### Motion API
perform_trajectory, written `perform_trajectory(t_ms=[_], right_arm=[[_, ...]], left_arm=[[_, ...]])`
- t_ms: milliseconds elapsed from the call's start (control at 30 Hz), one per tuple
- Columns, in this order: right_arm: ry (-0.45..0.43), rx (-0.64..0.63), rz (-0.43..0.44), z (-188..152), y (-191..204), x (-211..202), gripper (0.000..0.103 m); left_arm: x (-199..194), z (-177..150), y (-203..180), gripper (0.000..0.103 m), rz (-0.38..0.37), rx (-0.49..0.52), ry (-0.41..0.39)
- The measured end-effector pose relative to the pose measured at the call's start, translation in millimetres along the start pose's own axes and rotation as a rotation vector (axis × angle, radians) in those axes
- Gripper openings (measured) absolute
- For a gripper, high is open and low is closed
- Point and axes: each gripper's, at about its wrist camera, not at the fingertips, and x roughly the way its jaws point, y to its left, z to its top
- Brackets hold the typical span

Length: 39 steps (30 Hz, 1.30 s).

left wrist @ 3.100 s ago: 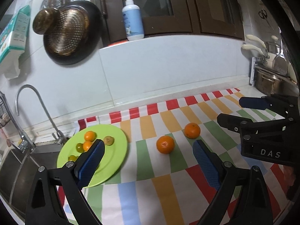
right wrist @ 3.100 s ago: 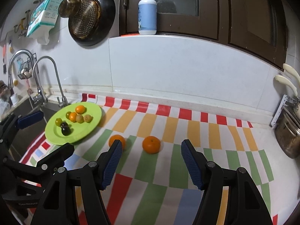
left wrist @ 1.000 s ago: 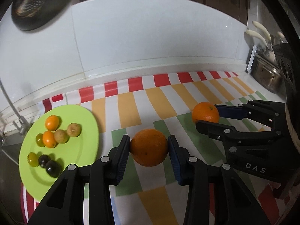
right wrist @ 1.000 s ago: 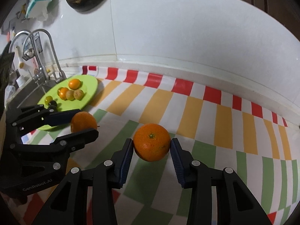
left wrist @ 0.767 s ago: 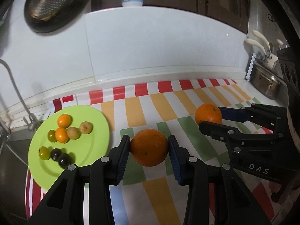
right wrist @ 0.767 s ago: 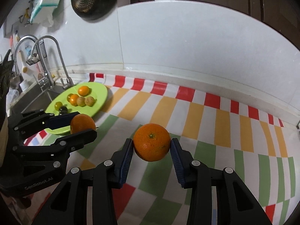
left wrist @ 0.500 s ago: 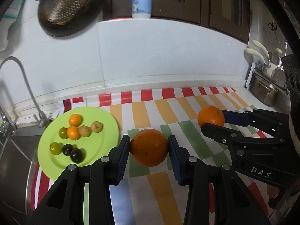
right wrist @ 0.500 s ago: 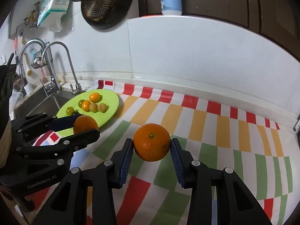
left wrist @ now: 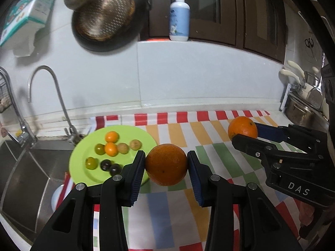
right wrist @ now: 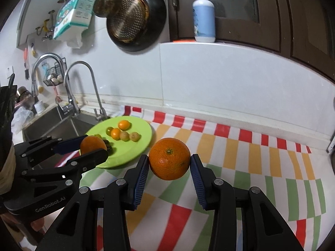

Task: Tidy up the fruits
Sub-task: 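Carry both oranges onto the green plate and open both tools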

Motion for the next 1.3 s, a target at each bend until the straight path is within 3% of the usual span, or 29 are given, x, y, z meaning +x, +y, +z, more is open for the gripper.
perform_trajectory(t_ms=[633,1300], right_arm=[[-0.058,-0.034,0.052,19,61,-5,0.042],[-0.020,-0.020,0.047,33,103,49,0.042]], left_arm=[[-41,2,57,0.040,0.065,-0.028,-0.069],[-6,8,114,0.040,0.063,0.001,-0.033]])
